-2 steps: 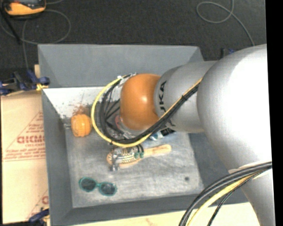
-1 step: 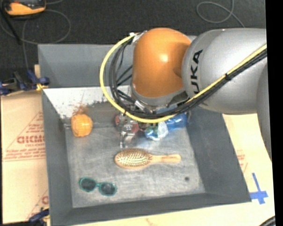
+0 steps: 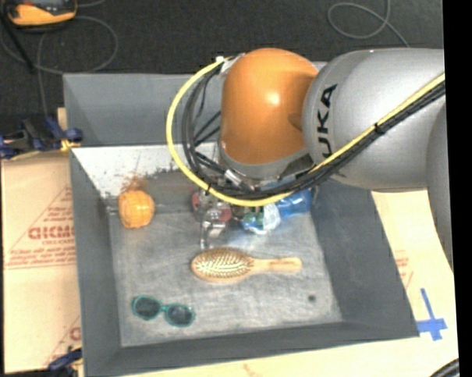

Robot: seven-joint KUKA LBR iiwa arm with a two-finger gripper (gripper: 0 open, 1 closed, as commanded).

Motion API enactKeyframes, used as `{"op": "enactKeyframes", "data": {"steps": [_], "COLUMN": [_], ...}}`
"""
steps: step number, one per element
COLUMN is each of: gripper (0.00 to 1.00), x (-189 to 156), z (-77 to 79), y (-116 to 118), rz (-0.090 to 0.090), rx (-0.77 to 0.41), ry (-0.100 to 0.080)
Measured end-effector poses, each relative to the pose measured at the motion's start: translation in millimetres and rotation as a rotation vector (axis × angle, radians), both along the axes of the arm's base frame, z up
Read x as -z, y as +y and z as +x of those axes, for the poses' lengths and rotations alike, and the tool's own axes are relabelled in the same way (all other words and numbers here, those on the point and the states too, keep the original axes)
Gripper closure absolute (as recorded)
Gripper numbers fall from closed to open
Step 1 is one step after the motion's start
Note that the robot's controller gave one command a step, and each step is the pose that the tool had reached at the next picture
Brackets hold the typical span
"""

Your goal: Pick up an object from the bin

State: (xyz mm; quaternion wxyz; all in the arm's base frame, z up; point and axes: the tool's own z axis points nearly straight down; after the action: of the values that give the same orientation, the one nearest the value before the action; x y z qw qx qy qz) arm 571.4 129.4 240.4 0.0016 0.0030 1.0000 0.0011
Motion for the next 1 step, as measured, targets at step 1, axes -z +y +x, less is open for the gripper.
{"op": "enactKeyframes", "data": {"steps": [1], "gripper": [1.0], "x": [11.4], "z": [-5.5], "y": [-3.3], "rz": [0.001], "rx": [0.13], "ry": [-0.003]}}
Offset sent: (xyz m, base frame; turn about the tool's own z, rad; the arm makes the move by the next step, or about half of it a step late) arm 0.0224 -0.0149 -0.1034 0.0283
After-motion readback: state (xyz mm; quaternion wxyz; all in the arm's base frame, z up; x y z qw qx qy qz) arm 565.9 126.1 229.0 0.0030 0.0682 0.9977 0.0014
